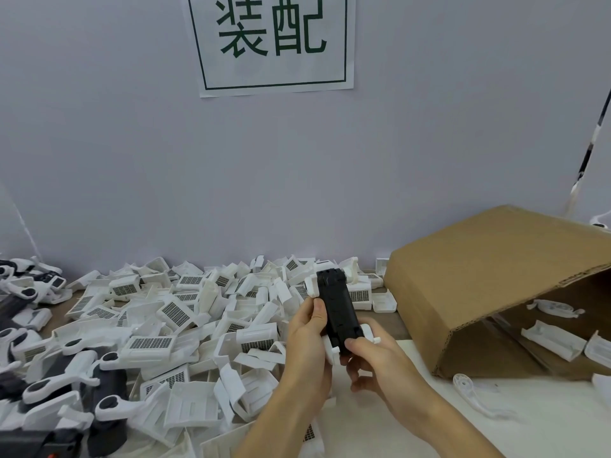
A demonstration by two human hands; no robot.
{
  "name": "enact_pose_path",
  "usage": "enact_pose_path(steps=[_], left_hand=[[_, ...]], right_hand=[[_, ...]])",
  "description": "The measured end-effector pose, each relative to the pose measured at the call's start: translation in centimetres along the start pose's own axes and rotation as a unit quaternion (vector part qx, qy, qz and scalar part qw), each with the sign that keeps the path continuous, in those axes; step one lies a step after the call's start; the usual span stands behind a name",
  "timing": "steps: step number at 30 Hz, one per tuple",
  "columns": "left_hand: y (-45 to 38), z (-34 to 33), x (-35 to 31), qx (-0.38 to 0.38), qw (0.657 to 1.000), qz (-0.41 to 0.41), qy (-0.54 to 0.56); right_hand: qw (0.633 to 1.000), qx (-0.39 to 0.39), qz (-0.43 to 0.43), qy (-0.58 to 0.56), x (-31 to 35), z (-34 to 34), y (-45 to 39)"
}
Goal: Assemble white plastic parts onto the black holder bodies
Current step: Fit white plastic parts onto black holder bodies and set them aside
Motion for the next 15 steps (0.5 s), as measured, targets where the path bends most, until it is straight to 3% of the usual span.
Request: enact_pose_path(steps=[15], left_hand=[[0.06, -0.27, -0.03, 0.017, 1.000, -0.004, 0.008]], right_hand=[[0.997, -0.026, 0.004, 0.067, 0.38, 0.35, 0.23]])
Point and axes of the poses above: each hand's wrist, its own y-axis away from the middle knuckle, its own z-axis out of the back of the hand, x = y × z, the point moved 9 cm from there along -y, towards the middle knuckle, and after that the axes turned 4 degrees about -x, right-handed, at the moved point
